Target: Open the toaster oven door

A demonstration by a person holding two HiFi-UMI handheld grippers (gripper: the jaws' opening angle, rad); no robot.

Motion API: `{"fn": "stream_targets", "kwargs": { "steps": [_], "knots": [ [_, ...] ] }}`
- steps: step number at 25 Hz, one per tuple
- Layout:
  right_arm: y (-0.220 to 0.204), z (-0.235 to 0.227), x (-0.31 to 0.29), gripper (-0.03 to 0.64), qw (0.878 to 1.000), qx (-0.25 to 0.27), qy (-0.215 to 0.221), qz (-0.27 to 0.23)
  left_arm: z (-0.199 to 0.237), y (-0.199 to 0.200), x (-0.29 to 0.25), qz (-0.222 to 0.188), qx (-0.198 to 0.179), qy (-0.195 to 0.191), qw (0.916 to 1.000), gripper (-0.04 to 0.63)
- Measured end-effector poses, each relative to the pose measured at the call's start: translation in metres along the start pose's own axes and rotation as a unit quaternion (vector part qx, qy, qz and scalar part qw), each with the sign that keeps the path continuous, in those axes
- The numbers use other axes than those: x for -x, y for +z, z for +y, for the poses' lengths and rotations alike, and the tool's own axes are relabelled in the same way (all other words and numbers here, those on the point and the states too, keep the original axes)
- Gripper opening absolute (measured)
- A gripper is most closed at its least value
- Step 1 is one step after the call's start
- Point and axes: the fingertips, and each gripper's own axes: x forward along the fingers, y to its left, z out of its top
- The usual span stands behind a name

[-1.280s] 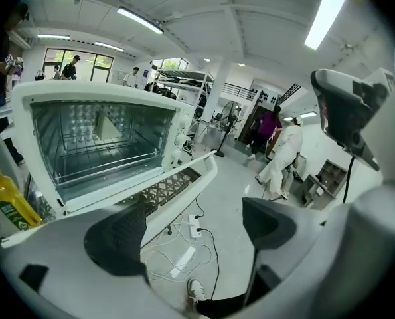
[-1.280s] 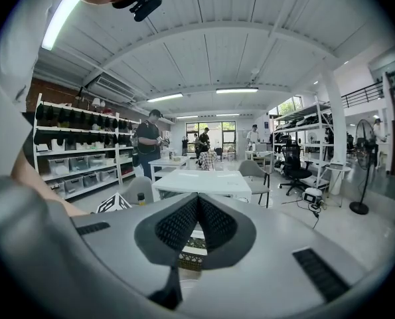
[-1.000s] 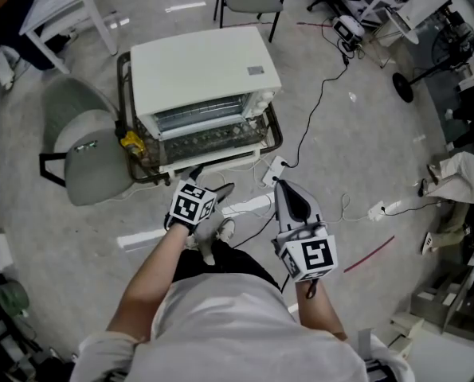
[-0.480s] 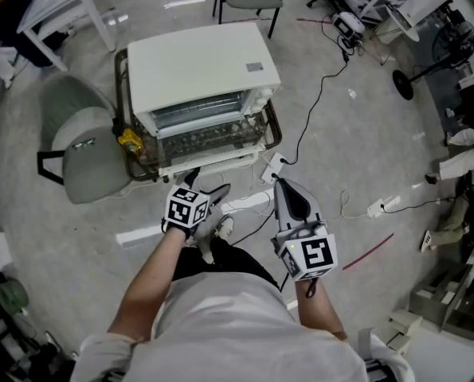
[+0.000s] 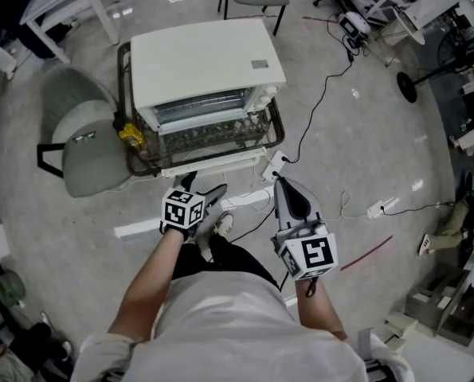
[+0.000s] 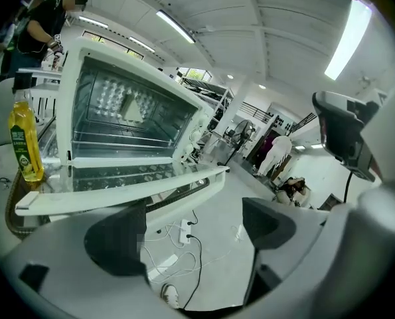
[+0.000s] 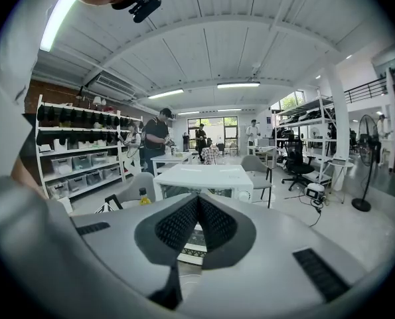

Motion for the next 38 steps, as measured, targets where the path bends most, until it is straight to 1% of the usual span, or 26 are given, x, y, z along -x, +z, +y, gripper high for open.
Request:
{"fn": "stream_targets", "kwargs": {
  "steps": [10, 20, 26, 34, 38],
  "knots": [
    [-0.006, -0.003, -0.003, 0.023, 1.0, 0.003, 0.01, 0.011, 0.007, -0.013, -0.005, -0.01, 0.035, 0.009, 0.9993, 0.442],
    [-0.014, -0.007, -0.007, 0.023, 0.999, 0.008, 0.02, 0.025, 0.019, -0.03, -0.011, -0.019, 0.085, 0.024, 0.9959, 0.442],
    [-0.017, -0.008, -0.01, 0.023, 0.999, 0.011, 0.026, 0.029, 0.026, -0.043, -0.018, -0.015, 0.109, 0.03, 0.9935, 0.442],
    [-0.023, -0.011, -0.01, 0.023, 0.999, 0.015, 0.029, 0.038, 0.033, -0.057, -0.027, -0.013, 0.13, 0.041, 0.9906, 0.442],
    [-0.028, -0.011, -0.01, 0.023, 0.999, 0.016, 0.03, 0.042, 0.038, -0.067, -0.033, -0.003, 0.146, 0.044, 0.9884, 0.442]
  ]
}}
